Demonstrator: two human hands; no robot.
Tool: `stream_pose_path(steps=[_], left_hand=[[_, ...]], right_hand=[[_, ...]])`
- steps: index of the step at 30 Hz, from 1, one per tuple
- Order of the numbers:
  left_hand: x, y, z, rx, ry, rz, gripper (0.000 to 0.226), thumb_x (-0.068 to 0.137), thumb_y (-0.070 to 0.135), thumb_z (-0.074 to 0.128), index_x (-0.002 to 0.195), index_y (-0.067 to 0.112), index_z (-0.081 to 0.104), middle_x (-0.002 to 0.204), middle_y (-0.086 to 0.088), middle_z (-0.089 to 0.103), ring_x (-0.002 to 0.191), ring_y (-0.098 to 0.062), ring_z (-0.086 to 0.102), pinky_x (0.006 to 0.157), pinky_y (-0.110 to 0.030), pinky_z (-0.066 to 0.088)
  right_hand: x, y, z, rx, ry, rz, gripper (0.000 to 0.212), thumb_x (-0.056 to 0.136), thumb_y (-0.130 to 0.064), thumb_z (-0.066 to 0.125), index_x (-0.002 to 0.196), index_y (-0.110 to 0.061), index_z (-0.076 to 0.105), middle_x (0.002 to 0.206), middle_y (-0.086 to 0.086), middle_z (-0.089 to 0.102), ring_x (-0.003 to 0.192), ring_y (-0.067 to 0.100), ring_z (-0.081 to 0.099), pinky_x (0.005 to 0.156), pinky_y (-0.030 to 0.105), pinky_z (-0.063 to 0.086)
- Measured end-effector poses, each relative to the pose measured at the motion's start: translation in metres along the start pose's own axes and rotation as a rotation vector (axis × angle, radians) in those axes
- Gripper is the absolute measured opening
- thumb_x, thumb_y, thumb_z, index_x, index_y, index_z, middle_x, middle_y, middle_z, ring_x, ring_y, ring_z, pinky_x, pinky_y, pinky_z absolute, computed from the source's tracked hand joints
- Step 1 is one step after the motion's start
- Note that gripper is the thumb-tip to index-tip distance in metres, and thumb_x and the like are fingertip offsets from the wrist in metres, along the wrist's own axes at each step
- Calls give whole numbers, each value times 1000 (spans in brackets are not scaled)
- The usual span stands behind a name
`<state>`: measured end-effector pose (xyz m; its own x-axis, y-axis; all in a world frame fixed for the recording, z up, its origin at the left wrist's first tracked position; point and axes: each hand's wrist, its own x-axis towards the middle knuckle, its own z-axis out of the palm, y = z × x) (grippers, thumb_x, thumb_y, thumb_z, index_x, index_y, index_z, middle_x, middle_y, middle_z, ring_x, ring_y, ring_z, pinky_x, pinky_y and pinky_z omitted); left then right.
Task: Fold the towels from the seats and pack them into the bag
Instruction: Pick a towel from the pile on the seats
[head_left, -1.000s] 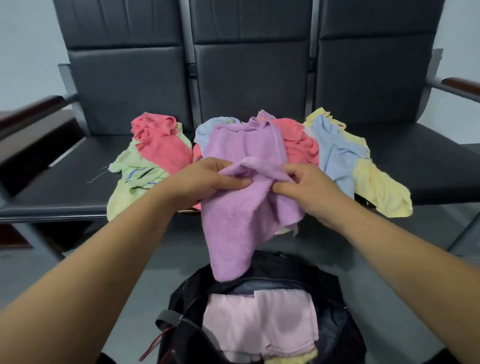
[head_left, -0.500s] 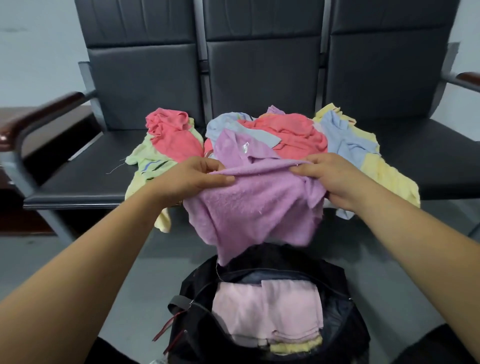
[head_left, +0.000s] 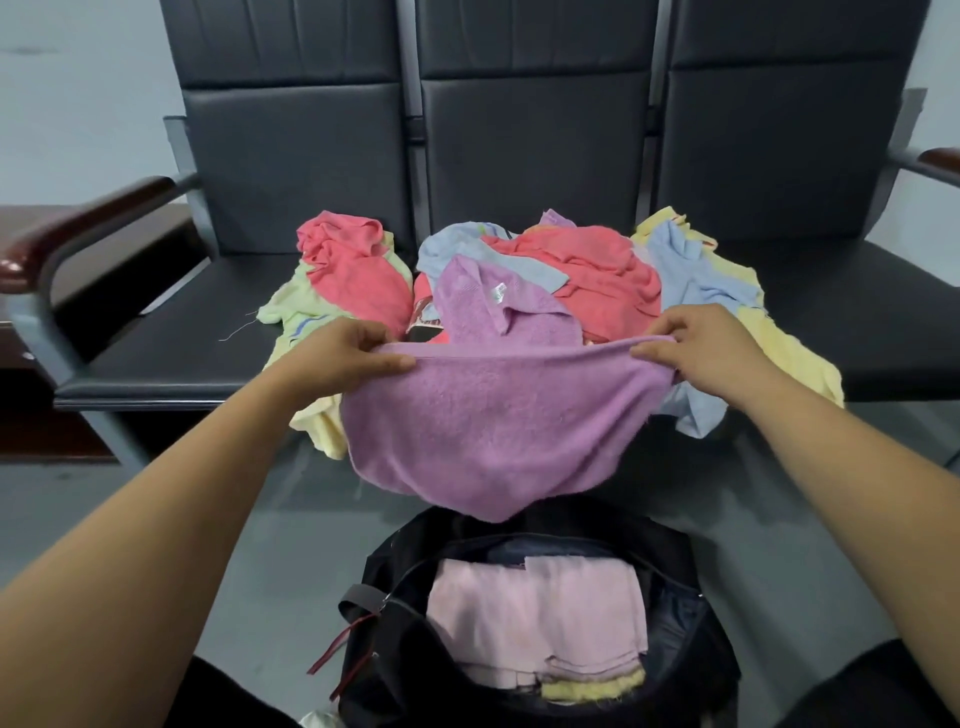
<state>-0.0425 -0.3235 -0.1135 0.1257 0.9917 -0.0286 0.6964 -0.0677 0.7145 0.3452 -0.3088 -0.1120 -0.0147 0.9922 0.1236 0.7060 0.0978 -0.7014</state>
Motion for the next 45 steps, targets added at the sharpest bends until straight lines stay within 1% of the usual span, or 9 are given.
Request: stream_pose_path(steps=[8,11,14,21,30,33,38,42,45], left_hand=[[0,-14,-1,226,117,-26,33,94,40,66,70,17,61,67,3,50,66,-14,43,60,-30,33],[2,-11,-2,146,184,-13,28,95,37,65,80,13,66,73,1,54,69,-14,46,65,-31,36],[5,-3,-7,126,216,13,20,95,34,64,85,16,69,78,-3,62,73,-17,51,70,-32,41],[0,-11,-1,328,220,0,19,94,31,68,80,18,68,78,-1,65,63,-16,56,61,-29,41],[5,50,-55,0,358,-14,18,94,24,67,78,15,66,79,-13,74,72,-29,75,80,-48,61],[4,97,-93,-67,494,53,16,95,21,66,83,12,68,84,-14,75,63,-14,73,73,-37,64],[-5,184,-157,-250,638,216,21,98,20,61,76,18,60,78,-8,71,79,-27,74,82,-41,62],[-32,259,-193,-1050,311,519,18,103,13,51,87,10,58,75,-4,61,64,-10,66,62,-16,56],[-58,281,-217,-1143,-16,566,22,98,17,54,85,16,72,69,6,61,56,-2,58,52,-10,49]], right_hand=[[14,6,13,764,-50,190,18,90,5,68,97,-10,77,74,2,60,57,12,44,52,20,43],[14,4,11,908,-97,216,14,90,6,67,100,-1,74,89,13,67,72,15,65,73,24,60],[9,5,10,857,-139,186,18,90,-1,70,108,-1,72,100,16,68,81,19,70,88,33,61],[-1,2,25,168,58,157,17,93,-2,70,108,4,64,75,15,66,53,20,63,53,27,56],[7,-42,-21,637,120,105,17,98,-5,64,87,-12,53,95,19,72,80,20,76,80,31,62],[19,-85,-57,812,194,36,21,98,-2,63,84,-12,50,96,18,69,88,21,76,86,33,61],[23,-178,-133,1064,266,-125,11,98,1,60,97,-8,53,98,14,71,91,26,75,89,38,61],[14,-239,-198,1511,136,-309,6,98,-4,58,97,-9,61,77,6,68,71,19,72,74,32,60],[5,-254,-234,1526,-63,-218,7,81,-3,62,79,-10,63,70,-1,50,64,13,51,72,19,44]])
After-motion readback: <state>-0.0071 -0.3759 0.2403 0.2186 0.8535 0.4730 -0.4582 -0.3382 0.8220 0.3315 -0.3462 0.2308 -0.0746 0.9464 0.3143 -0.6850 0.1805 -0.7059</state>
